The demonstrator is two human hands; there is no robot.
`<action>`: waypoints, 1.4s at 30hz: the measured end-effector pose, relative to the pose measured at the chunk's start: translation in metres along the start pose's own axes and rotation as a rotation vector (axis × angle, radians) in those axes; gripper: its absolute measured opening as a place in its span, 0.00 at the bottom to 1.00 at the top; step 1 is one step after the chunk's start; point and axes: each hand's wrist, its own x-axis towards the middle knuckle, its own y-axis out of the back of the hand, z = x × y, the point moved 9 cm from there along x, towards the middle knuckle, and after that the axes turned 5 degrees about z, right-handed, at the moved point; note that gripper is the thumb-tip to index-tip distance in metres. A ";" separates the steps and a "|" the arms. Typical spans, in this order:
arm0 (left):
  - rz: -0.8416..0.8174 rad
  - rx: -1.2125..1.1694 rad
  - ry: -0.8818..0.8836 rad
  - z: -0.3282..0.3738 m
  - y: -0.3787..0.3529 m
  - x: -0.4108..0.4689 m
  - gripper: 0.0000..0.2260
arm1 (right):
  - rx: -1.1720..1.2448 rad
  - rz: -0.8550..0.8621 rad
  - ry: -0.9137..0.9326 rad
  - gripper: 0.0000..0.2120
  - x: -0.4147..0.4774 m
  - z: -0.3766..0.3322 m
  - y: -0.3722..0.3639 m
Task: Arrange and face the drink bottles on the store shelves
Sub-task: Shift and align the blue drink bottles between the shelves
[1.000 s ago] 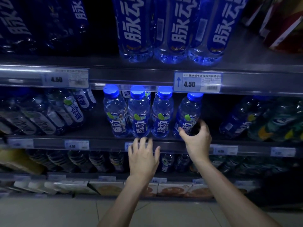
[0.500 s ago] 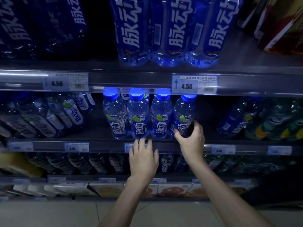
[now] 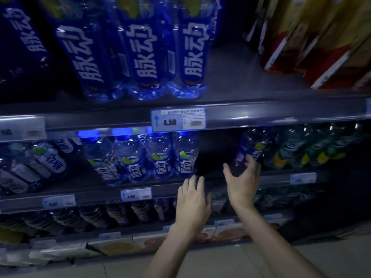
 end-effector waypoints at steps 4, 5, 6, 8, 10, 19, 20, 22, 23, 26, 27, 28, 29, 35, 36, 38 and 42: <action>-0.051 0.138 -0.111 0.035 -0.026 0.017 0.25 | 0.013 0.064 0.004 0.32 0.030 0.020 0.018; -0.058 0.159 -0.107 0.039 -0.031 0.020 0.26 | 0.004 0.058 -0.013 0.32 0.036 0.026 0.019; -0.057 0.172 -0.094 0.041 -0.034 0.023 0.26 | -0.006 0.048 -0.028 0.33 0.042 0.031 0.018; -0.039 0.198 -0.069 0.044 -0.037 0.025 0.25 | -0.006 0.022 -0.040 0.35 0.049 0.038 0.014; -0.027 0.234 -0.057 0.046 -0.037 0.027 0.22 | -0.005 0.008 -0.049 0.35 0.055 0.041 0.010; -0.038 0.275 -0.024 0.045 -0.026 0.039 0.21 | 0.267 0.025 -0.168 0.35 0.052 0.048 -0.006; -0.034 0.266 -0.018 0.044 -0.024 0.040 0.21 | 0.279 0.026 -0.178 0.35 0.051 0.049 -0.006; -0.021 0.238 -0.006 0.044 -0.020 0.040 0.21 | 0.290 0.035 -0.192 0.35 0.052 0.052 -0.006; -0.017 0.228 -0.001 0.045 -0.018 0.041 0.21 | 0.297 0.037 -0.203 0.36 0.053 0.053 -0.005; -0.042 0.223 0.014 0.044 -0.018 0.041 0.21 | 0.267 0.011 -0.223 0.36 0.060 0.057 -0.006; -0.055 0.214 0.018 0.043 -0.019 0.041 0.21 | 0.235 0.003 -0.207 0.33 0.061 0.056 -0.005; -0.068 0.199 0.024 0.042 -0.020 0.041 0.22 | 0.201 -0.001 -0.188 0.31 0.061 0.056 -0.004; -0.083 0.174 0.032 0.040 -0.022 0.040 0.22 | 0.170 -0.002 -0.174 0.31 0.060 0.055 -0.001; -0.053 0.097 0.055 0.032 -0.015 0.024 0.25 | 0.197 0.047 -0.096 0.27 0.043 0.038 0.023; -0.040 0.090 0.060 0.030 -0.013 0.019 0.25 | 0.195 0.052 -0.072 0.27 0.040 0.033 0.028; -0.024 0.087 0.065 0.026 -0.007 0.010 0.24 | 0.198 0.042 -0.010 0.28 0.029 0.025 0.039; -0.014 0.097 0.053 0.022 0.011 -0.001 0.26 | 0.240 -0.019 -0.001 0.28 0.004 0.017 0.059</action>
